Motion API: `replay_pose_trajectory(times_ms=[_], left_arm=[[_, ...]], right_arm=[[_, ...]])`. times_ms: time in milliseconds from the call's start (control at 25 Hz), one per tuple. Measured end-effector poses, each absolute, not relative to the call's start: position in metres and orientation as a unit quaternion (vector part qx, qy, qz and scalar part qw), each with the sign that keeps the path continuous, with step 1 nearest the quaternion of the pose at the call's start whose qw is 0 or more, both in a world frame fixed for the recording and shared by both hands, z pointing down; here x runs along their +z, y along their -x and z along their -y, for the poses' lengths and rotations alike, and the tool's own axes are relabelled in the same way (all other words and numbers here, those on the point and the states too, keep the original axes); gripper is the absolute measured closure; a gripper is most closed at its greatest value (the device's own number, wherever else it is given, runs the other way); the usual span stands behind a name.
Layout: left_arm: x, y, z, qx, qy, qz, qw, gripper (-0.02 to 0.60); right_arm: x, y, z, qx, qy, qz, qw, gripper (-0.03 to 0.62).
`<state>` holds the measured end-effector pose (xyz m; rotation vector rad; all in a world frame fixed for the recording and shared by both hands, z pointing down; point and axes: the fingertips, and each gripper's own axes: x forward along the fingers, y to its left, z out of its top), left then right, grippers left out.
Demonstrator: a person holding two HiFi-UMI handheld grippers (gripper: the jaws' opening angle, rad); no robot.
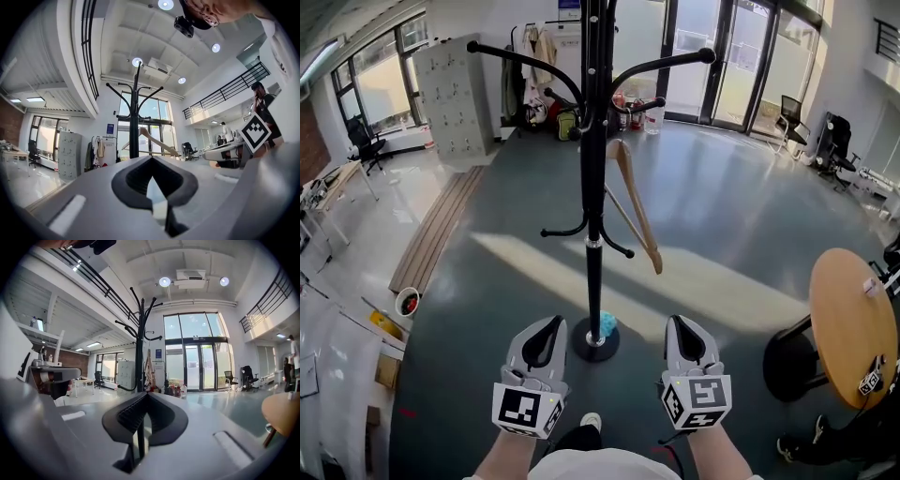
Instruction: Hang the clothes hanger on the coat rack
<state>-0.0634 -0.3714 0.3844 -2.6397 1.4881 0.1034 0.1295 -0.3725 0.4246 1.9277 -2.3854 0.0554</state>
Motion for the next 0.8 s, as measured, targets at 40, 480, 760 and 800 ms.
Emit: replay_pose_trajectory(times_ms=[40,480,760,800], left_arm=[[0.385,0.059,0.361,0.035,0.868,-0.493,0.054,0.581],[0.409,0.011,0.215,0.018,0.849,-0.527,0.035,0.581],[0.407,0.011,0.153,0.017,0.836,-0.548,0.037,0.581],[0.407,0.016,0.147,0.017,0.833,-0.551,0.038,0.581]], right_arm=[[0.43,-0.134,0.36,0.025,-0.626,0.778,0.039,0.566],[0.456,-0.181,0.222,0.067,-0.599,0.798,0.034,0.568],[0.465,-0.183,0.165,0.077,-0.582,0.808,0.046,0.568],[0.464,-0.178,0.159,0.076,-0.58,0.81,0.046,0.568]])
